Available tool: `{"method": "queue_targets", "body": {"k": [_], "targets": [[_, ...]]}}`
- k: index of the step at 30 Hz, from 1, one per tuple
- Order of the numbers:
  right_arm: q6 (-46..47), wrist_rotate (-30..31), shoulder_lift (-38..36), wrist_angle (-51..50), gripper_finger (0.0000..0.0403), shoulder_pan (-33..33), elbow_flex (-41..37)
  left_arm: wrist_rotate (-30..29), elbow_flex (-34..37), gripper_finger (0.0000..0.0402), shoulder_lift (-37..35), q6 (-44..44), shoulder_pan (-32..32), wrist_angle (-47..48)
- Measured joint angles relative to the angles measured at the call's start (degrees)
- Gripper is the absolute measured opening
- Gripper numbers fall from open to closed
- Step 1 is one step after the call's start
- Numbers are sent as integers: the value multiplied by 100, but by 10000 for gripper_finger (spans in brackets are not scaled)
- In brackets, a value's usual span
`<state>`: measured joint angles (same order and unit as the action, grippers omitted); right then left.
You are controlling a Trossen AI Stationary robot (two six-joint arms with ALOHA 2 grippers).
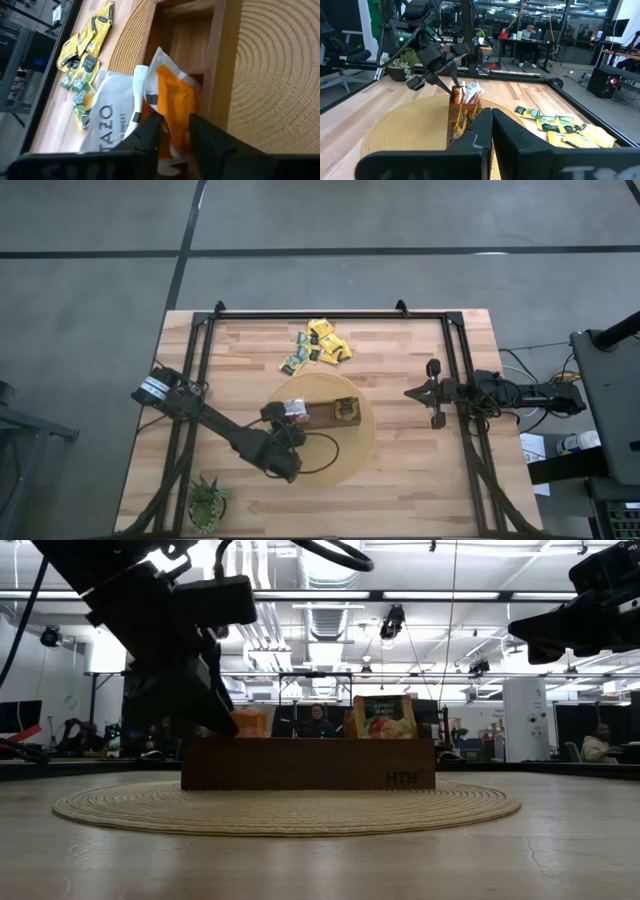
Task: Pick & Place Tea
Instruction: Put the white and orange tea bag into the wooden organizer
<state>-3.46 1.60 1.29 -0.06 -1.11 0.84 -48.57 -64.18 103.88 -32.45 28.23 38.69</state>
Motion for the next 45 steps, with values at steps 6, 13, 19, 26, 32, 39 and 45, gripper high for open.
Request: {"method": "queue_targets", "body": {"k": [6,13,19,26,32,39,45], "targets": [[0,1,-3,-1,8,0,0,-53,-366,163,-1,-370,0,839],[0,-2,-3,-1,9,-2,0,-121,-704,181,-4,-747,-2,1617],[0,-1,-2,-1,8,-2,0,-131,-863,181,-27,-745,-104,1942],[0,0,-3,1,8,-1,1,221,-779,181,-210,-696,-310,1948],[2,-1,2,-1,9,-1,0,147,-671,181,-580,-816,-489,1955],[0,-2,2,0,8,-1,0,-20,-667,181,-1219,-1170,-1111,1929],[0,-2,-1,0,8,-2,0,634,-667,181,-1531,-1730,-2069,1830]]}}
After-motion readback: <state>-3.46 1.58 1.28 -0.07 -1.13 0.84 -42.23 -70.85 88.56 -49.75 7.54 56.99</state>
